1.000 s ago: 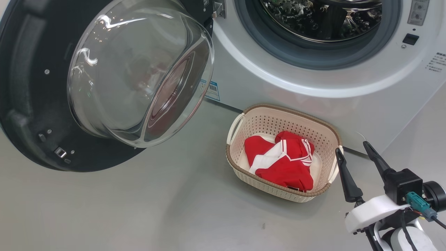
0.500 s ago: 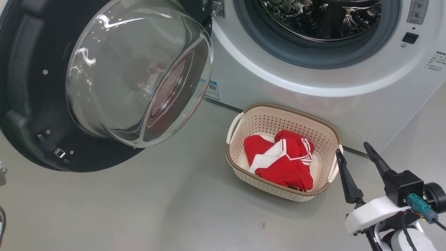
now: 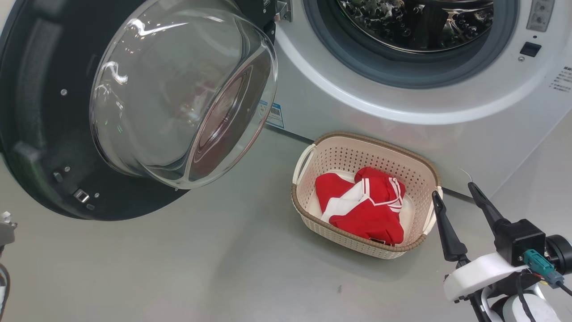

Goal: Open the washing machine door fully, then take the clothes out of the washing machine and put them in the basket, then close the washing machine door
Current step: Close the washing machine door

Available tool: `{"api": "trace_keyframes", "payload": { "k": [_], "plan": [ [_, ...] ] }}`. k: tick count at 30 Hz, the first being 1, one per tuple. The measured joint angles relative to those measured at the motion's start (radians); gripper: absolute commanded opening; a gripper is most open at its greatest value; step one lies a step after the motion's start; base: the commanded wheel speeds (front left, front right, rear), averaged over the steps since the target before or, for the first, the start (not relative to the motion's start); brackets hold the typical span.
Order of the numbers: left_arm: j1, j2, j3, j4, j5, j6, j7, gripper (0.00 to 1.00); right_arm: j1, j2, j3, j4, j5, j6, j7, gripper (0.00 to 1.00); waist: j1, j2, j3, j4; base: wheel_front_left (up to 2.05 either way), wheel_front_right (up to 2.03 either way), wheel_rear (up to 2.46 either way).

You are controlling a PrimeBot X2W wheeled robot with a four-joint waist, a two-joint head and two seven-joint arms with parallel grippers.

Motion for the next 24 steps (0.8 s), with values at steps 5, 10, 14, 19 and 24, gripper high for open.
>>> {"api": "trace_keyframes", "payload": {
  "k": [5, 10, 14, 19, 24],
  "plan": [
    [0.000, 0.004, 0.002, 0.005, -0.032, -0.019, 0.027, 0.00, 0.000, 0.000, -0.001, -0.004, 0.000, 0.000, 0.000, 1.00, 0.0000, 0.0000, 0.001, 0.002, 0.00, 0.00, 0.00],
    [0.001, 0.004, 0.000, -0.002, -0.053, -0.046, 0.067, 0.00, 0.001, 0.001, -0.002, -0.007, 0.000, -0.002, 0.000, 1.00, 0.0000, 0.0000, 0.005, 0.006, 0.00, 0.00, 0.00],
    [0.005, 0.005, -0.014, -0.016, -0.058, -0.063, 0.097, 0.00, 0.001, 0.001, -0.001, -0.007, 0.000, -0.002, -0.001, 1.00, 0.0000, 0.0000, 0.007, 0.009, 0.00, 0.00, 0.00],
    [0.015, 0.007, -0.035, -0.041, -0.058, -0.090, 0.131, 0.00, 0.001, 0.002, 0.000, -0.006, 0.000, -0.002, -0.005, 1.00, 0.0000, 0.0000, 0.004, 0.011, 0.00, 0.00, 0.00],
    [0.039, 0.002, -0.047, -0.072, -0.069, -0.114, 0.166, 0.00, 0.001, 0.011, 0.004, -0.005, 0.001, -0.002, -0.010, 1.00, 0.0000, 0.0000, -0.004, 0.007, 0.00, 0.00, 0.00]
  ]
}}
